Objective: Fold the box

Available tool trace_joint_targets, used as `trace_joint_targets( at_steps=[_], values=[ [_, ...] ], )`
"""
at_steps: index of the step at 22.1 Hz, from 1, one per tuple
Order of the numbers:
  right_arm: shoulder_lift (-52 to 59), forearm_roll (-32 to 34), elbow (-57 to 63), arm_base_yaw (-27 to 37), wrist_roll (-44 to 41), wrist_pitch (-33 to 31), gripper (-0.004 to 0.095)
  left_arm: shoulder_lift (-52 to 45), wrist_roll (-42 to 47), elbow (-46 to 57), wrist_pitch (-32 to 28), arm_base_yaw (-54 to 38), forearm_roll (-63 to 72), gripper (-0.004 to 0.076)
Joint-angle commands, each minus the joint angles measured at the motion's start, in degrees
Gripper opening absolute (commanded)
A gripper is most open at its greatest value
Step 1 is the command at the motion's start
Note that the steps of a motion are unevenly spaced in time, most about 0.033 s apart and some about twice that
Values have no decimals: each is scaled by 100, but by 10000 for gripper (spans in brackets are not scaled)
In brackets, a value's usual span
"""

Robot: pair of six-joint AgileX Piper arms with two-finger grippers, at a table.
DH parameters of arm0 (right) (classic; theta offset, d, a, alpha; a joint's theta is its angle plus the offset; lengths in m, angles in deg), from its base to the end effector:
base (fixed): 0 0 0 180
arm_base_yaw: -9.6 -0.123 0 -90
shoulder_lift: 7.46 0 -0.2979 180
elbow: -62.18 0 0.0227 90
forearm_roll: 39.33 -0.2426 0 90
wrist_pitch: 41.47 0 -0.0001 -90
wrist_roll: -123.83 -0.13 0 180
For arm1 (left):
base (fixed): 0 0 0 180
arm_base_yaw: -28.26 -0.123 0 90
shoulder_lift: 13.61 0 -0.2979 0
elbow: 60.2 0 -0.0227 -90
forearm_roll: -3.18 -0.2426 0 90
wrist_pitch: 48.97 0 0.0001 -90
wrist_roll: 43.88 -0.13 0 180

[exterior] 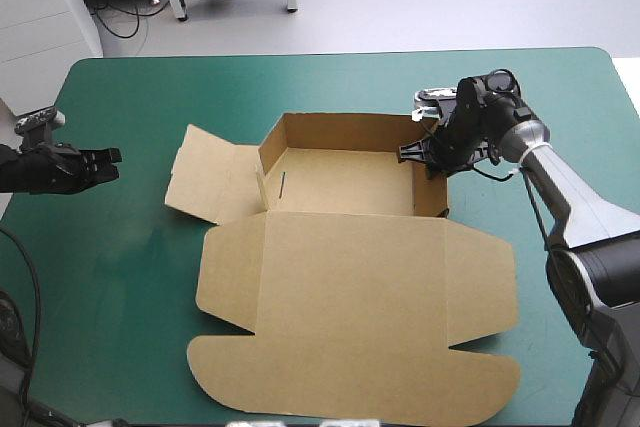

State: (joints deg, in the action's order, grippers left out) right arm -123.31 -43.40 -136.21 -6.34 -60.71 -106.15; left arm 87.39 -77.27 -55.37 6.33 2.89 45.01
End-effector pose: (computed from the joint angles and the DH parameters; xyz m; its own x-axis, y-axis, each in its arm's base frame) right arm 0.3950 0.1215 0.2586 -0.9415 -0.1553 -0.2991 -0.1912 0.9770 0.0943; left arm 0.3430 0.0837 0.2743 -0.8144 -0.2832 -0.5066 -0.0425 0.8996 -0.4346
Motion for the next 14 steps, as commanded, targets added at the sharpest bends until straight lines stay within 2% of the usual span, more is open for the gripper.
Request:
trace_joint_targets(
  at_steps=[1,2,3,5,6,11,14],
  values=[
    [288,123,-190,6,-85,35,497,-232,38,-141,-111,-10,243,-33],
    [288,147,-242,15,-195,9,562,-232,38,-141,-111,-10,243,-33],
    [288,158,-402,15,-333,-69,668,-232,38,-141,-125,-10,243,-33],
    [288,121,-800,68,-468,-448,740,-232,38,-141,-133,-10,243,-32],
    [288,143,-972,81,-529,-677,741,-232,38,-141,-133,-10,243,-32],
    [667,69,-1228,111,-953,-683,742,-232,95,-141,-64,-10,267,-33],
    [949,-277,-1141,111,-1035,-683,742,-232,149,-141,4,-10,387,-33]
  ],
)
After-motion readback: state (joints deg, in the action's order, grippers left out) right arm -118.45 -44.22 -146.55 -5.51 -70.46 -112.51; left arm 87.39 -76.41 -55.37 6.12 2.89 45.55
